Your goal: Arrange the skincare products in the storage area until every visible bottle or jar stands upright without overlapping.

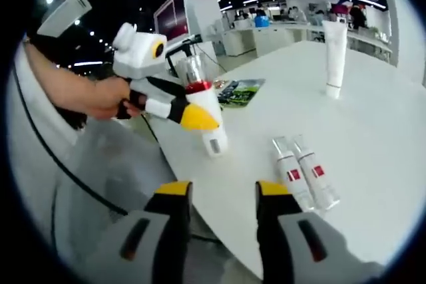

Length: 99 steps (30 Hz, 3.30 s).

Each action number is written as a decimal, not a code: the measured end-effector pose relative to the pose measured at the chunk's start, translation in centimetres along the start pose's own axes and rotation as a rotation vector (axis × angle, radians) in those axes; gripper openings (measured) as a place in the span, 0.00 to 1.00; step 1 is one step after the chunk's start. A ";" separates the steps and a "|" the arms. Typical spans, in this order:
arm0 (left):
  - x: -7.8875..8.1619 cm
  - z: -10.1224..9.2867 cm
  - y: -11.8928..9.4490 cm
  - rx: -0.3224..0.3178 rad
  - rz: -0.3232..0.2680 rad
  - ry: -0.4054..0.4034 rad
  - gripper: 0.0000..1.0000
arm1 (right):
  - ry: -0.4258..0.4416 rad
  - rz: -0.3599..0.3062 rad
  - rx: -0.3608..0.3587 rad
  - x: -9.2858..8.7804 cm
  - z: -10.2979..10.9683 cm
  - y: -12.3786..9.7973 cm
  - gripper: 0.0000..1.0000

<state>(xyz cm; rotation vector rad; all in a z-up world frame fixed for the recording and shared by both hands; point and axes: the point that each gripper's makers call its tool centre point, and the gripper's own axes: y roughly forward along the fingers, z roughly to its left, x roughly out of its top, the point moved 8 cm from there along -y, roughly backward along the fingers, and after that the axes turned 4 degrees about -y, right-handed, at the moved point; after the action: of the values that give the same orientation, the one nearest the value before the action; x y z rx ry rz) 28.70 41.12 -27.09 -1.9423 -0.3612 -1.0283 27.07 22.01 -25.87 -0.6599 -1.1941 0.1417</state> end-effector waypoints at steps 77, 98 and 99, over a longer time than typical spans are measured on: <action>-0.2 -3.3 -0.4 -0.052 0.064 0.201 0.32 | -0.791 0.249 0.364 10.9 2.3 4.8 0.33; -1.0 -3.9 0.1 0.131 0.041 0.017 0.35 | -0.469 0.159 0.050 9.7 3.9 4.4 0.30; -1.1 -3.7 0.0 0.147 0.034 -0.009 0.35 | -0.467 0.156 0.043 9.6 4.0 4.4 0.30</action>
<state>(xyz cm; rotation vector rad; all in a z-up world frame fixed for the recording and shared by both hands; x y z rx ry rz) 26.13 38.23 -26.92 -1.8158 -0.3961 -0.9446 28.19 31.36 -19.57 -0.7034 -1.5803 0.4712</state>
